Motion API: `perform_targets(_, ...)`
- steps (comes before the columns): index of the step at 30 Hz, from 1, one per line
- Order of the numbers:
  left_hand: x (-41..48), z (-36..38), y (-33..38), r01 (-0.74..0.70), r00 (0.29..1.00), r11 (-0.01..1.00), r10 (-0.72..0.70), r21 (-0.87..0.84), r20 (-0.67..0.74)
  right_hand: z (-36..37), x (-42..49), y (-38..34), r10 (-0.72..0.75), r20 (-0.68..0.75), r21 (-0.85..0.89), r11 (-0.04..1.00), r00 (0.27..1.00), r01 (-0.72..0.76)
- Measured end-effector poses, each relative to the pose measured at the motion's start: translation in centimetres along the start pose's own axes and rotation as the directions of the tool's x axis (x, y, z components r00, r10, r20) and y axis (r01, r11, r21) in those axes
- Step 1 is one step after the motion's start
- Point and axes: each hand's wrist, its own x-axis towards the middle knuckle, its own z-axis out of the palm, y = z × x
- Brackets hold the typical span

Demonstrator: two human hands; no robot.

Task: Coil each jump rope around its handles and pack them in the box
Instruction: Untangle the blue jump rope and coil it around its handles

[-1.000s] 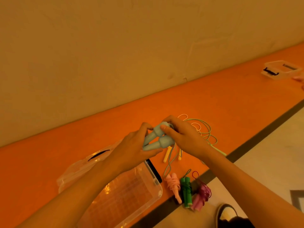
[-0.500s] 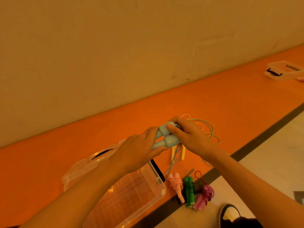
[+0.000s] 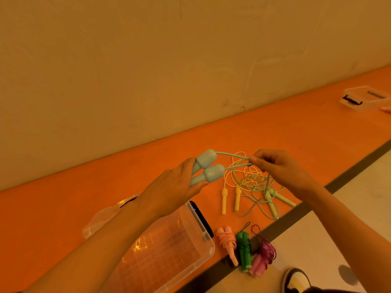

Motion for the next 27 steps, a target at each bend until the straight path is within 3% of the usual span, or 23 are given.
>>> perform_targets(7,-0.1,0.5,0.0,-0.08,0.993,0.997,0.08,-0.011,0.089,0.8,0.3,0.8,0.018,-0.077,-0.059,0.998,0.997,-0.022)
perform_targets(15,0.1,0.1,0.0,-0.102,0.995,0.995,0.102,-0.005,0.02,0.8,0.5,1.1,0.028,-0.072,-0.064,0.997,0.997,-0.033)
perform_targets(22,0.3,-0.9,-0.7,-0.006,0.978,0.948,-0.06,-0.317,-0.198,0.5,0.4,1.9,0.016,-0.062,-0.009,1.0,0.998,-0.017)
perform_targets(27,0.9,-0.8,-0.9,0.022,0.929,0.801,-0.238,-0.598,-0.285,2.1,0.2,2.3,0.015,-0.001,0.004,1.0,1.0,-0.015)
